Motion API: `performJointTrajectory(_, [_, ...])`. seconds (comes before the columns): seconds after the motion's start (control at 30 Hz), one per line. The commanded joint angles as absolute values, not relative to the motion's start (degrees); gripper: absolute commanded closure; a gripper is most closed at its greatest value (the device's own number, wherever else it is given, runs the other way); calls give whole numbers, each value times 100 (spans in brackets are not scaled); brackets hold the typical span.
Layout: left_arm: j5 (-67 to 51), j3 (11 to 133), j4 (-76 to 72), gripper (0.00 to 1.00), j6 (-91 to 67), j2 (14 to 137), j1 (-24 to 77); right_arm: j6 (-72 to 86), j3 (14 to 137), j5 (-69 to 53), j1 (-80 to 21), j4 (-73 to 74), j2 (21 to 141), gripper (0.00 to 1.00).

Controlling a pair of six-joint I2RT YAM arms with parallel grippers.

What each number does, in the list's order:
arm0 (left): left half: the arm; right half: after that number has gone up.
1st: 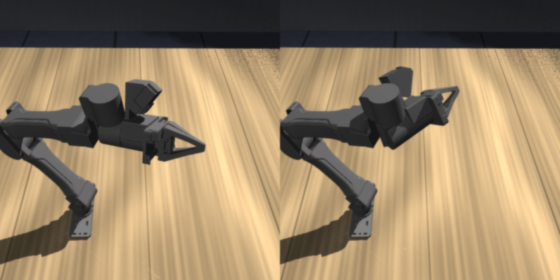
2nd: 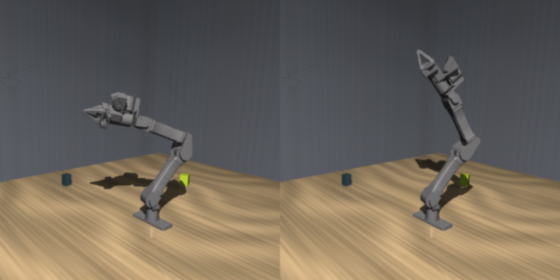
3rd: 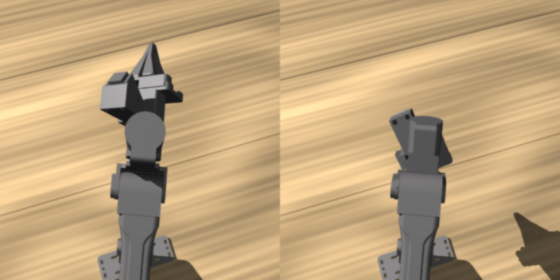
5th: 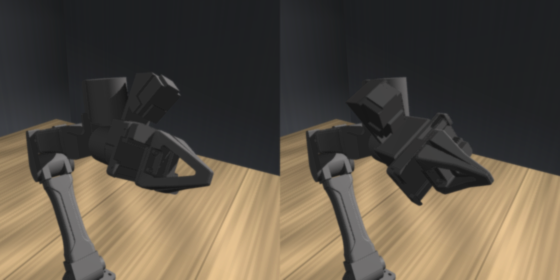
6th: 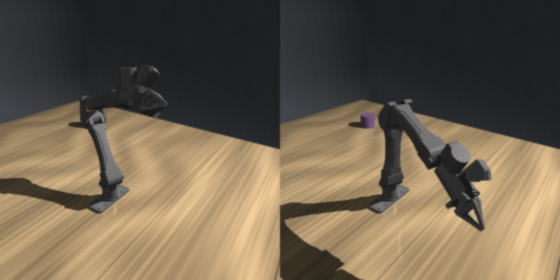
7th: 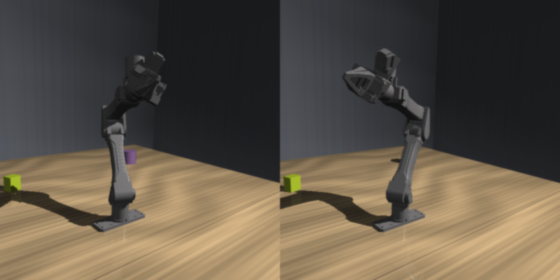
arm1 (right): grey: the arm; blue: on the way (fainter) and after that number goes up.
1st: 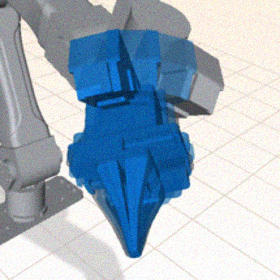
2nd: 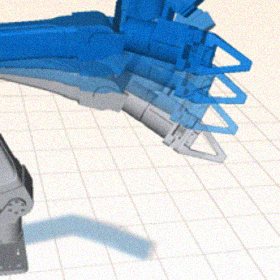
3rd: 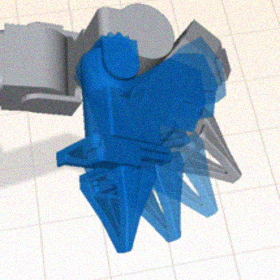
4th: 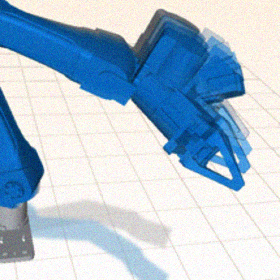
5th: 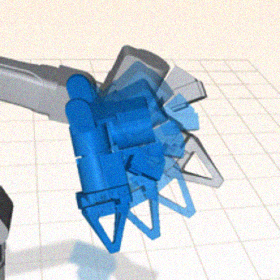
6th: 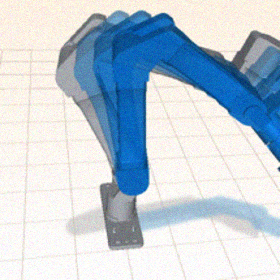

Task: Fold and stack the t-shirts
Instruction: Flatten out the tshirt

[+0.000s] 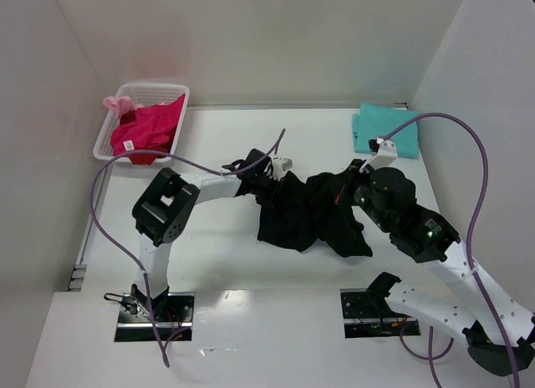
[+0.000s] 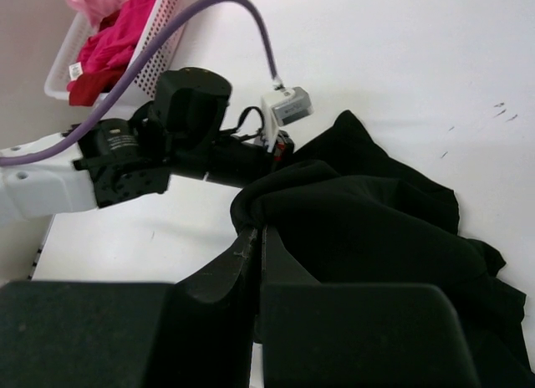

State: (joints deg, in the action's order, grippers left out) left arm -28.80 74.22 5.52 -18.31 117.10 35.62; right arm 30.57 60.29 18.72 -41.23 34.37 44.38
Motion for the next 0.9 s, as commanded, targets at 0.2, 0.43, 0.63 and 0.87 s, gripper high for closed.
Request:
performJointTrajectory(0.2, [-1899, 8217, 1256, 100, -1934, 8977, 2709, 2787, 6038, 2302, -4113, 2735, 4315, 97])
performJointTrajectory(0.43, [-434, 8771, 1477, 100, -1793, 7771, 2277, 2418, 6091, 2926, -4061, 1576, 4482, 97])
performJointTrajectory(0.63, [605, 8771, 1371, 100, -1995, 6979, 1680, 1689, 6398, 3751, -4061, 354, 4894, 97])
performJointTrajectory(0.87, [1212, 9237, 1564, 100, -1802, 6908, 1205, 907, 7082, 4330, -3797, -692, 5667, 99])
